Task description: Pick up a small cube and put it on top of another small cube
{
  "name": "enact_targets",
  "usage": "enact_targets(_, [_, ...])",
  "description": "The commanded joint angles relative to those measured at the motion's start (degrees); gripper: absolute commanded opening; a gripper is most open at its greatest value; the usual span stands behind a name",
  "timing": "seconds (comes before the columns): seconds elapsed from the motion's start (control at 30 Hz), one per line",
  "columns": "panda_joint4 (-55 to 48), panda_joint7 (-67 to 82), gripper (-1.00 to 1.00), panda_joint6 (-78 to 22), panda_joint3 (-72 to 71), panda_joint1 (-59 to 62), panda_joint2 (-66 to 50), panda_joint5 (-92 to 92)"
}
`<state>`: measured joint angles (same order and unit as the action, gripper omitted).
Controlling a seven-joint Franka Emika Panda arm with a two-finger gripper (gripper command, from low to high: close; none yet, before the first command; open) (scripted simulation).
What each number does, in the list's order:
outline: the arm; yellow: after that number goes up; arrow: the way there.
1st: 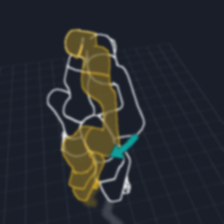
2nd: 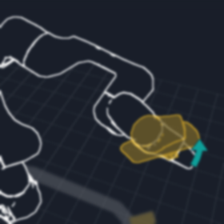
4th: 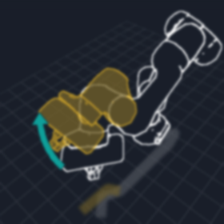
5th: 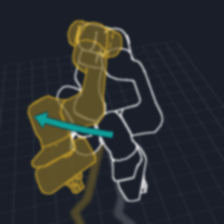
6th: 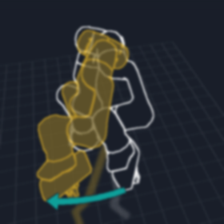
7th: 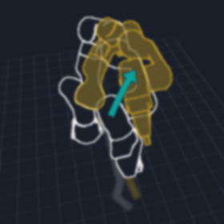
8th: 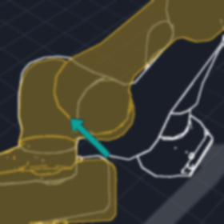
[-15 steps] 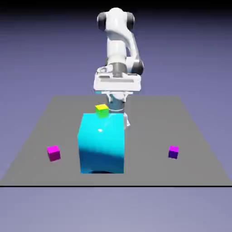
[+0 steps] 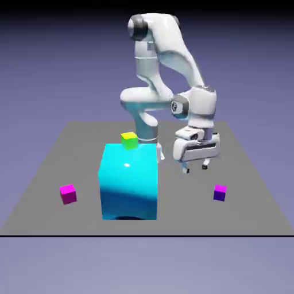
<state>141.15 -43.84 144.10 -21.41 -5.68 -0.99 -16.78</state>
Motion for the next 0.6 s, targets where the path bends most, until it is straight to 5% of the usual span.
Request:
enact_targets(0.0, [-1.2,-0.1,0.0,-1.8,-1.3,-0.2,-2.1,-1.0])
enact_targets(0.4, [-15.9,-1.1,0.0,-24.0,-17.2,-3.7,-27.0,-13.5])
enact_targets(0.57, [-14.7,-5.0,0.0,-17.9,-12.6,-5.8,-33.6,-19.9])
